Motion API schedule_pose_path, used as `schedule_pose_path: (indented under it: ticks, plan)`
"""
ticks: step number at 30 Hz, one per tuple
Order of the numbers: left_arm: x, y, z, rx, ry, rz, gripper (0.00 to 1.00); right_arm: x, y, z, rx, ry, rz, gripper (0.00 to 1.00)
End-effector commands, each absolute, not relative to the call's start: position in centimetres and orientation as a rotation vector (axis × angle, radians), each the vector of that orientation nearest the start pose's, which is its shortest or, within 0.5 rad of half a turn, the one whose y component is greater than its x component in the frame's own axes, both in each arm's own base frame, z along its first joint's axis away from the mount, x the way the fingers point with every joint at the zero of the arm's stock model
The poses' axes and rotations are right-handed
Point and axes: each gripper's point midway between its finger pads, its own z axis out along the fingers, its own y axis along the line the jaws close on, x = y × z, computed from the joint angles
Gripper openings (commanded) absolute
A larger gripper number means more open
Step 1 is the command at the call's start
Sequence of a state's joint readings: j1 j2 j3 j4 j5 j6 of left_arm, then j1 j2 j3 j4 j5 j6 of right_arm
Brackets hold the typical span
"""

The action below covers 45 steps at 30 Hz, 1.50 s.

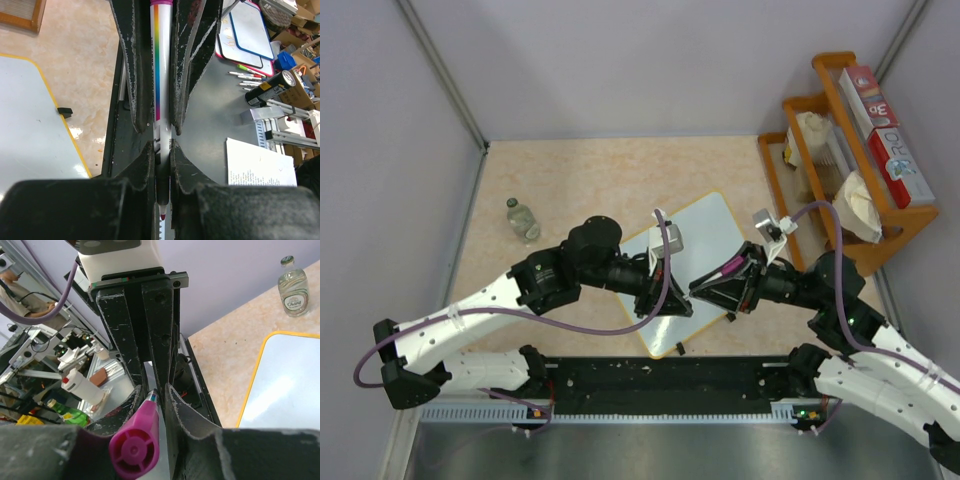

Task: Write a sentence on the whiteboard
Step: Pick up the whiteboard marker at the center of the board, then write a sentence on the whiteboard.

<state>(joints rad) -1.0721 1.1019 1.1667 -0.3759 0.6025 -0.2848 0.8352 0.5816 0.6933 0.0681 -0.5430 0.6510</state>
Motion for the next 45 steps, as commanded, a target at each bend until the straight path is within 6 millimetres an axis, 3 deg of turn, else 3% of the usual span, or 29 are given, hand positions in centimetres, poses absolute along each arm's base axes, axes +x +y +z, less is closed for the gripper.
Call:
schedule_pose_path:
  ticks: [1,5,10,12,13,14,16,17,19,23,28,30,34,36,40,41,43,44,45]
  plan:
    - [5.8,-33.8,33.4,1.242,1.643,-1.458,0.00,8.5,25.8,36.1,-0.632,1.437,1.577,0.20]
    - [5.8,-33.8,33.6,1.239,1.636,-1.456,0.00,8.2,26.0,35.9,-0.656,1.448,1.588,0.00]
    - [5.9,-33.7,33.5,1.241,1.638,-1.446,0.00,8.6,26.3,35.1,-0.647,1.484,1.580,0.00]
    - [6.3,-33.5,33.2,1.220,1.660,-1.414,0.26,9.3,26.1,34.7,-0.613,1.504,1.543,0.00]
    - [6.5,-33.3,33.1,1.203,1.667,-1.401,0.49,9.4,25.9,34.7,-0.601,1.501,1.529,0.00]
    - [7.1,-32.9,33.3,1.149,1.678,-1.367,0.59,9.7,25.8,34.5,-0.585,1.512,1.510,0.00]
    - [8.3,-32.4,33.1,1.052,1.719,-1.313,0.71,10.7,25.3,33.7,-0.534,1.546,1.448,0.00]
    - [9.6,-31.6,33.1,0.962,1.736,-1.245,0.72,11.2,25.2,33.7,-0.511,1.544,1.422,0.00]
    - [11.3,-30.5,32.8,0.828,1.793,-1.185,0.74,12.9,24.6,31.6,-0.423,1.636,1.330,0.00]
    - [15.0,-27.2,31.3,0.555,1.858,-1.016,0.90,15.0,23.7,29.2,-0.321,1.711,1.211,0.00]
    - [20.0,-23.1,26.6,0.319,2.065,-0.746,0.93,16.6,23.4,27.0,-0.283,1.756,1.126,0.00]
    - [21.6,-21.4,25.6,0.238,2.083,-0.656,0.93,16.6,23.8,26.4,-0.307,1.762,1.138,0.00]
    - [22.9,-18.5,23.4,0.117,2.144,-0.591,0.94,17.4,24.0,26.0,-0.320,1.758,1.186,0.00]
    - [23.5,-17.2,21.7,0.058,2.170,-0.590,0.94,17.5,24.3,26.7,-0.337,1.724,1.243,0.00]
    - [23.0,-16.8,20.2,0.024,2.160,-0.701,0.92,18.7,23.4,27.6,-0.314,1.681,1.321,0.00]
    - [22.0,-17.5,18.9,0.065,2.187,-0.779,0.91,19.5,22.7,27.7,-0.272,1.677,1.323,0.00]
    - [22.3,-18.4,20.0,0.089,2.085,-0.900,0.88,19.5,22.5,28.1,-0.295,1.647,1.364,0.00]
    - [21.0,-19.3,18.7,0.148,2.097,-0.998,0.86,19.9,22.2,28.3,-0.273,1.644,1.370,0.00]
    - [21.3,-19.9,19.9,0.179,2.013,-1.047,0.85,19.9,22.1,28.3,-0.282,1.644,1.379,0.00]
